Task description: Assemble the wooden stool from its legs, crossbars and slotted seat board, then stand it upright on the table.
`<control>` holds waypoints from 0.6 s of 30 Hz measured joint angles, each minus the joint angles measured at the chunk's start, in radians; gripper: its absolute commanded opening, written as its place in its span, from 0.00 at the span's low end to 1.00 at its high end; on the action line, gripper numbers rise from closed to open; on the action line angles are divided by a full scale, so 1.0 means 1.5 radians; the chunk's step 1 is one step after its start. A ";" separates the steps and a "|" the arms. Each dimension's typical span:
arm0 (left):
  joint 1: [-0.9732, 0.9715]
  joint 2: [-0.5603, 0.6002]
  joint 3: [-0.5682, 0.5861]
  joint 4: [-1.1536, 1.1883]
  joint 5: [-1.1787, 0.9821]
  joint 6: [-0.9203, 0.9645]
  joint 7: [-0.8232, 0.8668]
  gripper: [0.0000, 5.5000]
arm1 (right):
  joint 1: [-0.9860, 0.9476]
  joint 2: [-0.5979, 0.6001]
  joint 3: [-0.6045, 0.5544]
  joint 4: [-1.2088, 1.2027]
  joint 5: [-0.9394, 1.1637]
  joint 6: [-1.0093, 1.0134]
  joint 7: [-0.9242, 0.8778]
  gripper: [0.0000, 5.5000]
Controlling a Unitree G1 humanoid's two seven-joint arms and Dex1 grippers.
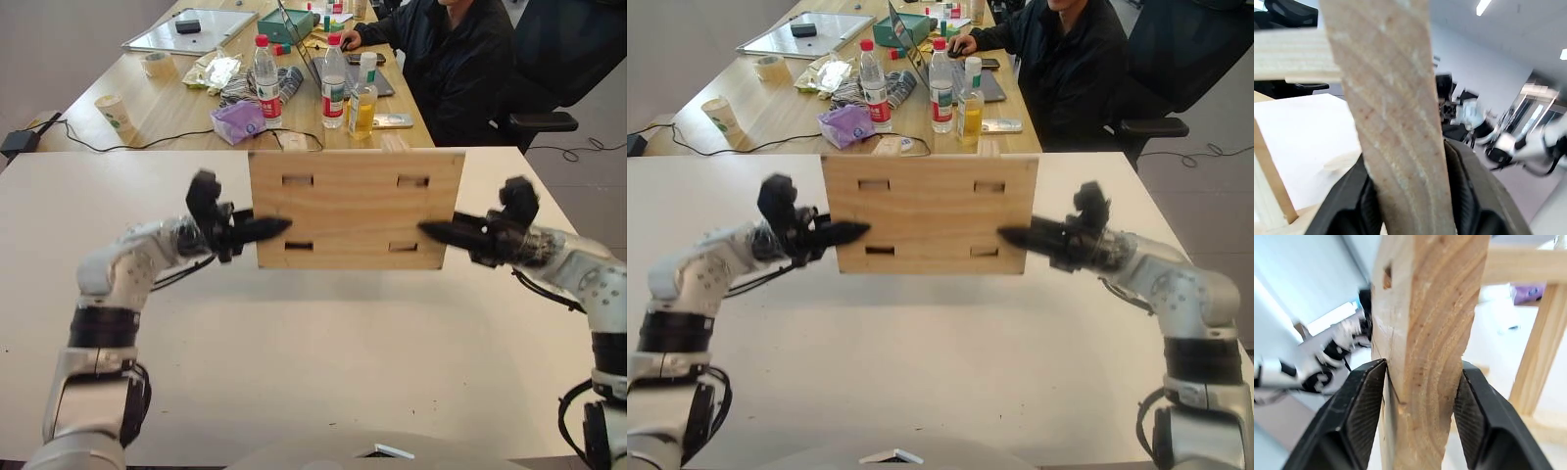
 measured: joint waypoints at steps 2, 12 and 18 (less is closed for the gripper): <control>-0.118 -0.014 0.030 0.085 -0.037 0.155 0.092 0.28 | -0.089 0.004 -0.013 0.085 0.124 0.056 -0.133 0.34; -0.437 -0.089 0.229 0.667 -0.020 0.055 0.561 0.28 | -0.448 0.153 -0.136 0.639 0.134 -0.045 -0.671 0.24; -0.447 -0.069 0.254 0.714 0.063 -0.060 0.599 0.54 | -0.450 0.158 -0.188 0.683 0.044 -0.035 -0.661 0.39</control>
